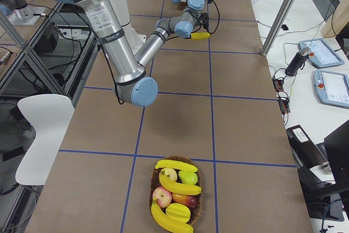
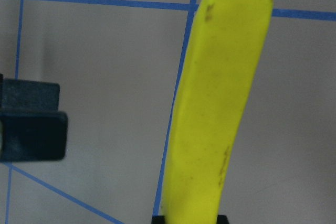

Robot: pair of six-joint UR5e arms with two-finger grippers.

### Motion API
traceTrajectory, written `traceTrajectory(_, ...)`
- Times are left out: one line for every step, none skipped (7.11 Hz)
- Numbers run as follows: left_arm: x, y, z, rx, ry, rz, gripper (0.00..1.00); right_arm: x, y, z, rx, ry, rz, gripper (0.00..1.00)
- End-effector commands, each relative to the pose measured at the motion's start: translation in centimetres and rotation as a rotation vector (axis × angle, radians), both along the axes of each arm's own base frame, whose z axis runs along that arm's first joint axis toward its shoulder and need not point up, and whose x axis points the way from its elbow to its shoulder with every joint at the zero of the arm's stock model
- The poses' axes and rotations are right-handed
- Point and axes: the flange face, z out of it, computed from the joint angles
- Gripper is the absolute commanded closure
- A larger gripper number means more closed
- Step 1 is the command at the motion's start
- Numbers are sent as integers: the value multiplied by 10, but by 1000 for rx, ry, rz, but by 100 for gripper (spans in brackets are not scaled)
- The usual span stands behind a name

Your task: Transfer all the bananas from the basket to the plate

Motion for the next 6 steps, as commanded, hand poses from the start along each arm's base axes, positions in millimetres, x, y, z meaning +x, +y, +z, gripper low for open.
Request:
traceTrajectory(23,8,-11,33,40,-50,0,1,2,-2,-8,-6,-7,100)
traceTrajectory(28,7,-11,35,49,-61,0,3,3,-4,-8,-13,-14,100)
traceTrajectory(31,5,-10,32,44,-61,0,7,7,-8,-21,-22,-15,100)
traceTrajectory(32,3,-9,30,41,-67,0,9,8,-10,-27,-24,-11,100)
traceTrajectory(35,1,-11,29,40,-70,0,9,8,-10,-27,-24,-11,100)
traceTrajectory(37,-1,-13,27,38,-71,0,8,8,-9,-30,-23,-12,100)
